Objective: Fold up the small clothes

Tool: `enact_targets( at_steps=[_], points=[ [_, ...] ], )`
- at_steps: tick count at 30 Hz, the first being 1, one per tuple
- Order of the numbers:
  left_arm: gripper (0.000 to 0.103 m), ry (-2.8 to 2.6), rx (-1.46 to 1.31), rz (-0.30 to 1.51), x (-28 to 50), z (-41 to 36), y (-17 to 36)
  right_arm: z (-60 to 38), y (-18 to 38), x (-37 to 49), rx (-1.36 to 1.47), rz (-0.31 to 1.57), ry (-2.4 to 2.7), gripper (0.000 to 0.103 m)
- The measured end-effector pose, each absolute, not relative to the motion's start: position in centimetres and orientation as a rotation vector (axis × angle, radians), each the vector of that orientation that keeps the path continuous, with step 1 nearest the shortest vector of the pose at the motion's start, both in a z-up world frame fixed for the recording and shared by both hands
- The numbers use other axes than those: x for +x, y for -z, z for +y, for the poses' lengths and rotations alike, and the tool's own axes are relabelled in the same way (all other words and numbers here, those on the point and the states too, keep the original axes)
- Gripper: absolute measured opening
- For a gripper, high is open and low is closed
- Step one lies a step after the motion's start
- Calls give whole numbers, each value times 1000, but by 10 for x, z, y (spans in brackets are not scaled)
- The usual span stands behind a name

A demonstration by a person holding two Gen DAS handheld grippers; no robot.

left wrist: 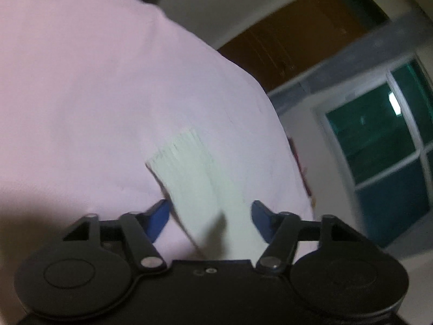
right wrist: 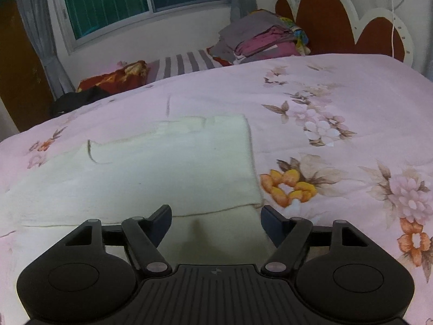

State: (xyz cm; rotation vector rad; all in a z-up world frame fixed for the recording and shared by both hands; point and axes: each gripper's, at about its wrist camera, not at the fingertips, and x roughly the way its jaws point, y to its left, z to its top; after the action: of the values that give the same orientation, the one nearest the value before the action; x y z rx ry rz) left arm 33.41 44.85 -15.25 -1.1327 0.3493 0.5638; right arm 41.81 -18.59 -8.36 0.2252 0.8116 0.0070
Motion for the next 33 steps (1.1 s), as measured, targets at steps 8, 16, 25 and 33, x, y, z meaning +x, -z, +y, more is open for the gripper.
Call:
enact_targets(
  at_steps=[8, 16, 25, 33],
  points=[
    [4, -526, -959, 372, 354, 446, 147, -172, 78, 427, 221, 805, 5, 73],
    [4, -268, -653, 460, 417, 367, 87, -186, 76, 428, 242, 789, 19, 73],
    [4, 58, -639, 549, 488, 234, 69, -219, 72, 412, 303, 765, 51, 73],
    [4, 317, -377, 670, 519, 87, 83, -262, 75, 392, 375, 756, 103, 73]
  ],
)
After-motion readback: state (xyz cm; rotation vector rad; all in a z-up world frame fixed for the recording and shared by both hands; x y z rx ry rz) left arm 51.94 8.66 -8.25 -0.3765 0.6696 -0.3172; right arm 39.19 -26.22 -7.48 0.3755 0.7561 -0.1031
